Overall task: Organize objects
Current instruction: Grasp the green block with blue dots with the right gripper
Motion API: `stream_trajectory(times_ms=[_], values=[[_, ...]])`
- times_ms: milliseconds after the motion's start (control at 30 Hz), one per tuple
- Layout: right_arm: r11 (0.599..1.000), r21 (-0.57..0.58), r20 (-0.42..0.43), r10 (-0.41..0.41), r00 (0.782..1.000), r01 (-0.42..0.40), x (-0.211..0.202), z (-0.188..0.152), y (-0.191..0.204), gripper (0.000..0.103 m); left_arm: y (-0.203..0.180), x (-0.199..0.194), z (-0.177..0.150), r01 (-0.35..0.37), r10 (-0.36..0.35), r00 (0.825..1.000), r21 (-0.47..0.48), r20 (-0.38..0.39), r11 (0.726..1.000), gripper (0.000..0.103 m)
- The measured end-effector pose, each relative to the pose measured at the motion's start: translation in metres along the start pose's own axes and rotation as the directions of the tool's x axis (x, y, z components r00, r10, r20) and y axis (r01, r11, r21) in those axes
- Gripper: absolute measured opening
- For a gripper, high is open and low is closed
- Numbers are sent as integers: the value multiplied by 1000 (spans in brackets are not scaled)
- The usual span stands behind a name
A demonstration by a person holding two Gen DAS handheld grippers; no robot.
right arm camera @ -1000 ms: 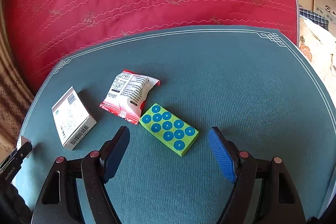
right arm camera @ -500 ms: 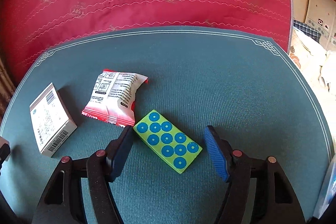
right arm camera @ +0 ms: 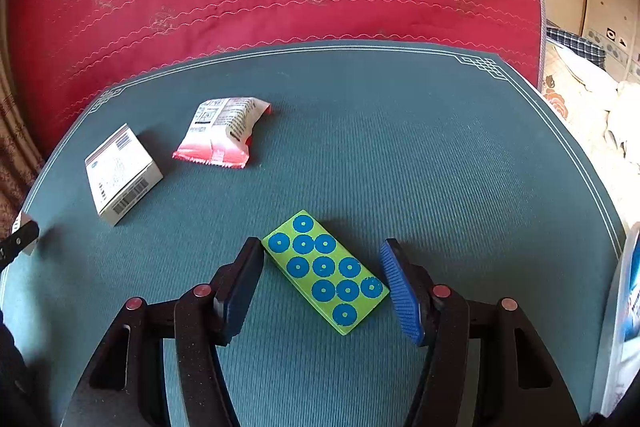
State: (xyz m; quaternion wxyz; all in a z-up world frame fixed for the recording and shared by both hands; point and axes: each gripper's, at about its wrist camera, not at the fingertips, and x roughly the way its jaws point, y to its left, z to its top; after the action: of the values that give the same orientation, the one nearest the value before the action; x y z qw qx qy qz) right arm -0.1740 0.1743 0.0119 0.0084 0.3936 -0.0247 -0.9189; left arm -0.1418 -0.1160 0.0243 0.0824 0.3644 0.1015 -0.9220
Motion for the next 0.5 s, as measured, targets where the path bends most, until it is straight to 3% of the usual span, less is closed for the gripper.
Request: stream_trajectory(times_ms=[233,500], values=[[998,41,31,45,998,-46,-44,-27,-14,62,-2,-3,-2,9,-9,1000,3,-1,1000,44],[997,67,77,32,997,-37,-88,-46,-33,62,-16,-10,-7,73,-73,997,21,-11,997,44]])
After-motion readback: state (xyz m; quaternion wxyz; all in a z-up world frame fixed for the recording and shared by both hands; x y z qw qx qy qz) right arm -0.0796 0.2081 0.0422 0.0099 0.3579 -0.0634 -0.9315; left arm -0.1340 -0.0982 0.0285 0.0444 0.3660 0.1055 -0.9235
